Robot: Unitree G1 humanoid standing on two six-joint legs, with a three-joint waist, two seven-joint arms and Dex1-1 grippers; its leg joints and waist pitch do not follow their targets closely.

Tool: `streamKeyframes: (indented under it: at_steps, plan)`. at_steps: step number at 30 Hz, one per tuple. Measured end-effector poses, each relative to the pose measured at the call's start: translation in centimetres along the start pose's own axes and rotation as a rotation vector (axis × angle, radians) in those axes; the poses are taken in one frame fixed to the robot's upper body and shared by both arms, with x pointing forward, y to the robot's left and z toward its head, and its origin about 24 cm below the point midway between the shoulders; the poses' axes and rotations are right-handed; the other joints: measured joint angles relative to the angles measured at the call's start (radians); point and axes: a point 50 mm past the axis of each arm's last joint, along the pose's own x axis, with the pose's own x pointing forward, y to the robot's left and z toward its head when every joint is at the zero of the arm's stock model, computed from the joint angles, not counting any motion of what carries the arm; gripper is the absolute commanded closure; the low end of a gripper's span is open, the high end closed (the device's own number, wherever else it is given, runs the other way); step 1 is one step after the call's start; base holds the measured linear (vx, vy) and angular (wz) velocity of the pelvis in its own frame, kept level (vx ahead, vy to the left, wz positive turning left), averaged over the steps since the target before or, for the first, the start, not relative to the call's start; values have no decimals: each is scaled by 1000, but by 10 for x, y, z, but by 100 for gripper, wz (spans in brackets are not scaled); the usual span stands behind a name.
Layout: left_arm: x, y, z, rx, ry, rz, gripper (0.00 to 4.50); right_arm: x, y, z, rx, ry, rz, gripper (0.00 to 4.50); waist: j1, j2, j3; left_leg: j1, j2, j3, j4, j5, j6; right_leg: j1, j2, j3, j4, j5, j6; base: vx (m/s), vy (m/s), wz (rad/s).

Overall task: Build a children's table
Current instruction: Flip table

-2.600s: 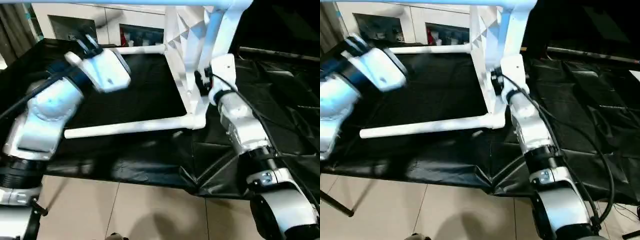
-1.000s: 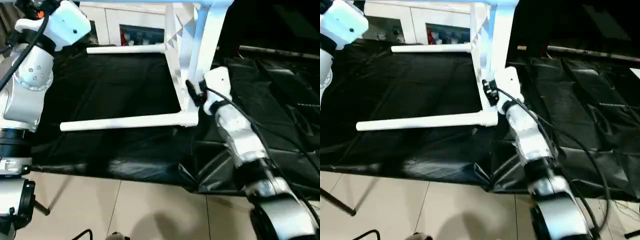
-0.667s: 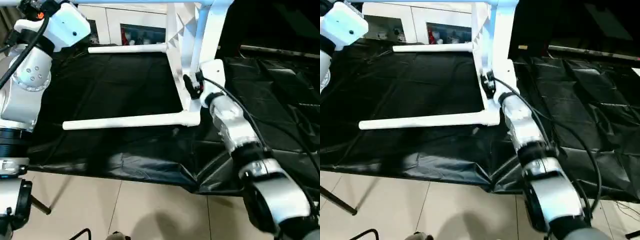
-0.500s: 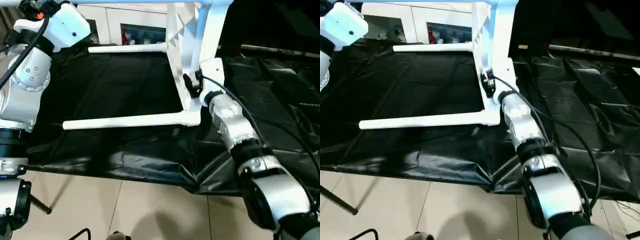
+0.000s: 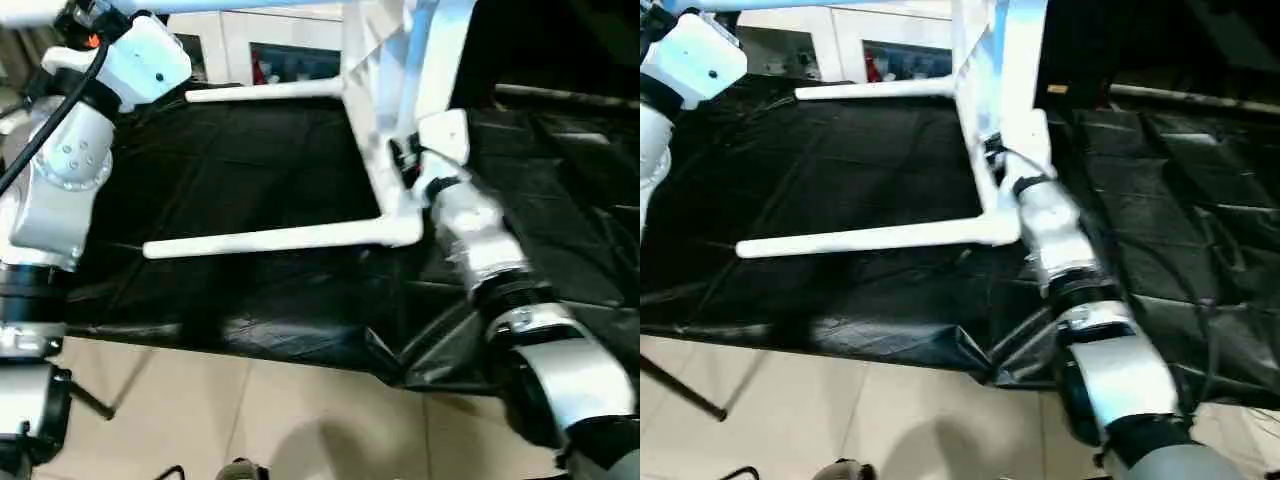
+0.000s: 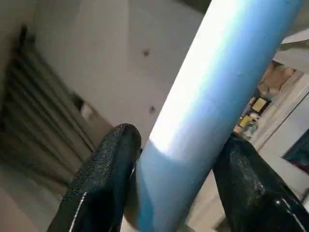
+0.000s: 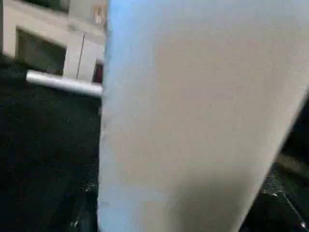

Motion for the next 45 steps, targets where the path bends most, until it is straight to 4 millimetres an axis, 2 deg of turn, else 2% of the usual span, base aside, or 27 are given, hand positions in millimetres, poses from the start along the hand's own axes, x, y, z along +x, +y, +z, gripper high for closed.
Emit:
streamKeyframes:
  at_steps: [2,6,11,17,21,24,26,27,29,31,35,39,43,45]
  plan:
    - [0,6,-2,-46,13,32,221,3,-12,19,-53,-63,2,240,0,2,-2,0,1,0,0,1,2,-1,1,0,0,0,0,0,0,0]
    - [-4,5,-7,-191,48,85,221,2,-41,59,-200,-179,12,244,6,2,-2,0,1,-1,1,1,2,0,1,-1,0,0,0,0,0,0]
    - [-10,-5,-14,-391,107,119,224,-3,-68,109,-402,-269,39,244,8,-1,-2,0,1,-1,4,1,2,4,1,-1,0,1,1,0,0,0]
    - [-22,-27,-20,-544,173,86,233,-7,-76,142,-569,-272,64,244,0,-7,-4,3,1,-1,6,1,3,9,1,0,0,2,1,0,0,0]
    - [-33,-39,-31,-616,258,73,242,-3,-69,169,-682,-271,113,244,-14,-11,-6,4,2,-2,6,1,3,9,2,-1,0,3,2,0,0,0]
    - [-41,-48,-38,-639,313,56,253,1,-61,181,-743,-262,150,244,-24,-21,-11,4,3,-3,6,0,3,10,3,-1,0,3,2,0,0,0]
    - [-49,-55,-45,-656,361,51,260,8,-52,190,-795,-248,179,244,-37,-25,-14,4,2,-3,6,0,3,10,2,-1,-1,3,2,0,0,0]
    - [-52,-60,-47,-668,383,44,264,10,-49,194,-820,-242,190,244,-40,-29,-16,4,2,-3,6,0,3,10,2,-1,-1,3,2,0,0,0]
    - [-60,-70,-53,-680,431,21,270,14,-42,200,-872,-229,217,244,-45,-44,-20,4,3,-5,6,0,2,10,3,-1,-1,3,2,0,0,0]
    - [-67,-77,-57,-690,469,0,276,18,-34,203,-906,-221,237,244,-50,-61,-21,3,3,-7,6,0,2,10,4,-2,-1,2,4,0,0,0]
    - [-80,-92,-67,-712,558,-54,288,25,-15,208,-987,-200,281,244,-60,-76,-22,3,2,-8,7,0,2,9,4,-2,-4,2,3,0,0,0]
    - [-90,-101,-75,-730,620,-79,291,30,1,208,-1031,-195,318,244,-63,-91,-21,3,2,-10,7,0,2,10,5,-3,-6,2,2,0,0,0]
    - [-99,-107,-80,-736,660,-93,293,32,13,207,-1055,-200,347,244,-62,-98,-24,3,2,-12,7,0,2,12,6,-3,-9,3,2,0,0,0]
    - [-102,-108,-81,-744,670,-97,293,32,17,208,-1058,-209,357,202,-62,-99,-25,3,2,-14,7,0,2,13,7,-3,-10,3,2,0,0,0]
